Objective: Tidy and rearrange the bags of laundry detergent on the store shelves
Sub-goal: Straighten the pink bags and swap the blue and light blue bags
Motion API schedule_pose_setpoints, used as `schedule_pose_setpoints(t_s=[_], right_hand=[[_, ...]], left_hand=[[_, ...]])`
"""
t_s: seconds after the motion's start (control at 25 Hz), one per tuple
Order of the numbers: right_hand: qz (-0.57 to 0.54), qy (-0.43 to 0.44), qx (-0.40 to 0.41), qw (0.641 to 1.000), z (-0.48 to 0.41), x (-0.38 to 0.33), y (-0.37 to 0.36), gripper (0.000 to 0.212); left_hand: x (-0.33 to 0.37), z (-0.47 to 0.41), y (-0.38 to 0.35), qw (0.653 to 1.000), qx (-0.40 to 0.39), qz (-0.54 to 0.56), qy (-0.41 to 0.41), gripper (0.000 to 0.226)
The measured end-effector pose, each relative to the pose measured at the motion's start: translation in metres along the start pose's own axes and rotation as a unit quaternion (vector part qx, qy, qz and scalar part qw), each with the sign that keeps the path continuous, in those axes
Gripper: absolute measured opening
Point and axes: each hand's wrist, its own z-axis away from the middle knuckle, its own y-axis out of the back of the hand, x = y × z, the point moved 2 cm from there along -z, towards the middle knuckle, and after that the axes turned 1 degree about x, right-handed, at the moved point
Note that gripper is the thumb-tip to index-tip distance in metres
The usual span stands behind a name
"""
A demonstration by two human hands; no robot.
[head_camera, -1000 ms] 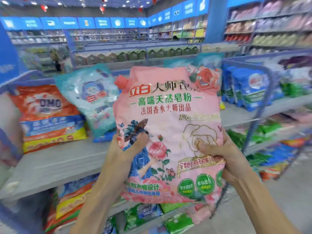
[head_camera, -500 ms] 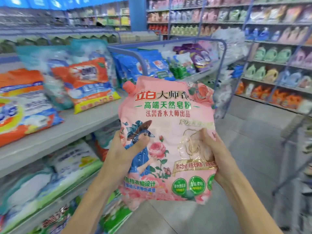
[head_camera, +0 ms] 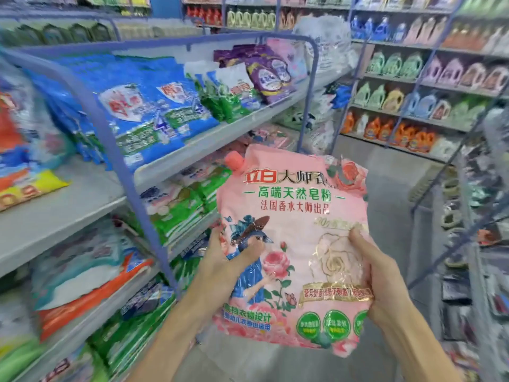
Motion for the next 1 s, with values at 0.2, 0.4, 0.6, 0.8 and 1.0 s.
schedule_pose_setpoints(t_s=[0.2, 0.4, 0.6, 0.8, 1.0], right_hand=[[0.018, 0.002, 0.023, 1.0, -0.092, -0.033, 0.031, 0.038], [0.029, -0.038, 0.031, 0.998, -0.189, -0.054, 0.046, 0.045], [0.059, -0.085, -0.034, 0.994, -0.301, -0.079, 0.055, 0.038], [0.092, -0.157, -0.113, 0.977, -0.422, -0.107, 0.064, 0.032], [0.129, -0.211, -0.18, 0.952, -0.515, -0.109, 0.048, 0.04]], left_hand=[[-0.001, -0.097, -0.05, 0.999, -0.022, 0.0, 0.025, 0.068], [-0.01, -0.182, -0.08, 0.999, 0.006, 0.022, 0.035, 0.112], [-0.026, -0.262, -0.113, 0.992, 0.088, 0.049, 0.074, 0.106], [-0.029, -0.334, -0.165, 0.977, 0.178, 0.066, 0.095, 0.066], [-0.048, -0.379, -0.177, 0.945, 0.262, 0.134, 0.145, 0.097]])
